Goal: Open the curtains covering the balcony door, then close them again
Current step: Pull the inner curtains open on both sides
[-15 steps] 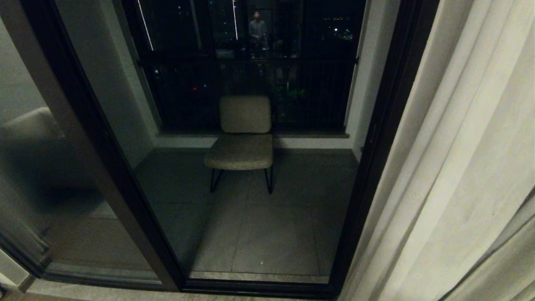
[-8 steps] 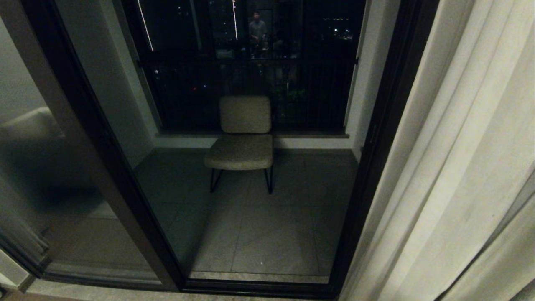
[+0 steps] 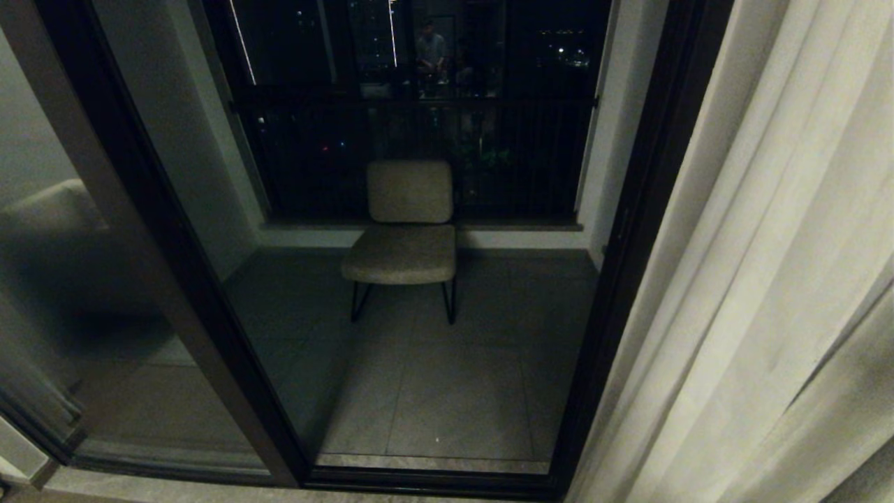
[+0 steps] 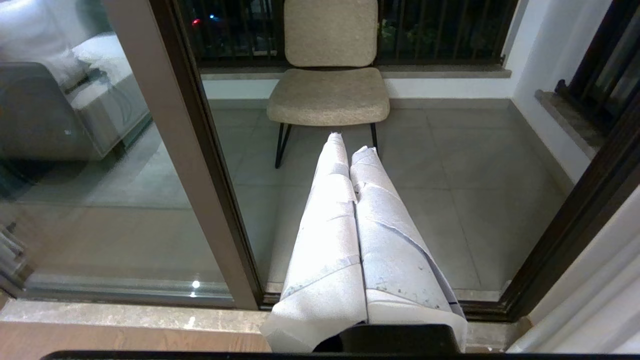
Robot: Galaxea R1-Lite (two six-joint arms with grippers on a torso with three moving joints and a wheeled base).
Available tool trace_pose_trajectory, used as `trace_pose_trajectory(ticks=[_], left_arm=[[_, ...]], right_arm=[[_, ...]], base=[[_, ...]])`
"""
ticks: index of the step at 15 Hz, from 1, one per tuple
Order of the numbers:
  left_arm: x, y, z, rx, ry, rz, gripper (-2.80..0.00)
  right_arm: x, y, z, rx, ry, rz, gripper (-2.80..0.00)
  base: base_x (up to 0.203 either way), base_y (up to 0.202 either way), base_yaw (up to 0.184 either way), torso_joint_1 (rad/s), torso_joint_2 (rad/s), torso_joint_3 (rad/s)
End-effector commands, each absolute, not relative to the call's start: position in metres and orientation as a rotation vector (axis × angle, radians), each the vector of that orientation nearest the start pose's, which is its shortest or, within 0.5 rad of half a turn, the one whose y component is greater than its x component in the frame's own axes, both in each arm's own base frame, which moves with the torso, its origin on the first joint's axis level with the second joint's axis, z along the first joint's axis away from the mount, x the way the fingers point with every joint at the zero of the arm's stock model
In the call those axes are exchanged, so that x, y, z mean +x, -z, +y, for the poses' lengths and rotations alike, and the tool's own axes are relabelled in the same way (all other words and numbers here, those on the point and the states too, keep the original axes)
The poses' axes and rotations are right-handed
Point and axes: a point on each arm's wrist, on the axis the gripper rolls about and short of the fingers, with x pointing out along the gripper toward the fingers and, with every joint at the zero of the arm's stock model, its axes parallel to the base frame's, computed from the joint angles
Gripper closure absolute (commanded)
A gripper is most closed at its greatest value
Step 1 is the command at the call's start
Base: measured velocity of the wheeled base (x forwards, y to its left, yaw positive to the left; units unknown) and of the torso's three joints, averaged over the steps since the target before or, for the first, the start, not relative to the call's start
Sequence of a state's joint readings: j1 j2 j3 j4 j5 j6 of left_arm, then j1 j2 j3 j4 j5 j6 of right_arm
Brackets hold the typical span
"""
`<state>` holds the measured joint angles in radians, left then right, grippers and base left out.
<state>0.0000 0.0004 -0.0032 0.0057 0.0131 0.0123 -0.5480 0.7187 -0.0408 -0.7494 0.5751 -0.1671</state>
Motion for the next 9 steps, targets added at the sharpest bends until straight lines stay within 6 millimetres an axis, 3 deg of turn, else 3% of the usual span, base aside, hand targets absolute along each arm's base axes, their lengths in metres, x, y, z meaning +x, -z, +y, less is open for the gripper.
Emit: trace_pose_trajectory(ticks=[1, 4, 9], left_arm=[[-0.023, -0.076, 0.0, 0.012, -0.014, 0.004, 0.0], [-0.023, -0.076, 0.0, 0.014, -0.014, 0.003, 0.0], [-0.023, -0.076, 0.0, 0.013, -0.014, 0.004, 0.0]], right_arm=[[0.046, -0.143, -0.009, -0.214, -0.096, -0.067, 0.0], [0.038, -0.13, -0.001, -0.234, -0.145, 0.0, 0.0], [0.004, -0.101, 0.002, -0.248, -0.044, 0.069, 0.0]], base=[[0.0, 0.0, 0.0, 0.0, 0.0, 0.0], [0.0, 0.0, 0.0, 0.0, 0.0, 0.0], [0.0, 0.0, 0.0, 0.0, 0.0, 0.0]])
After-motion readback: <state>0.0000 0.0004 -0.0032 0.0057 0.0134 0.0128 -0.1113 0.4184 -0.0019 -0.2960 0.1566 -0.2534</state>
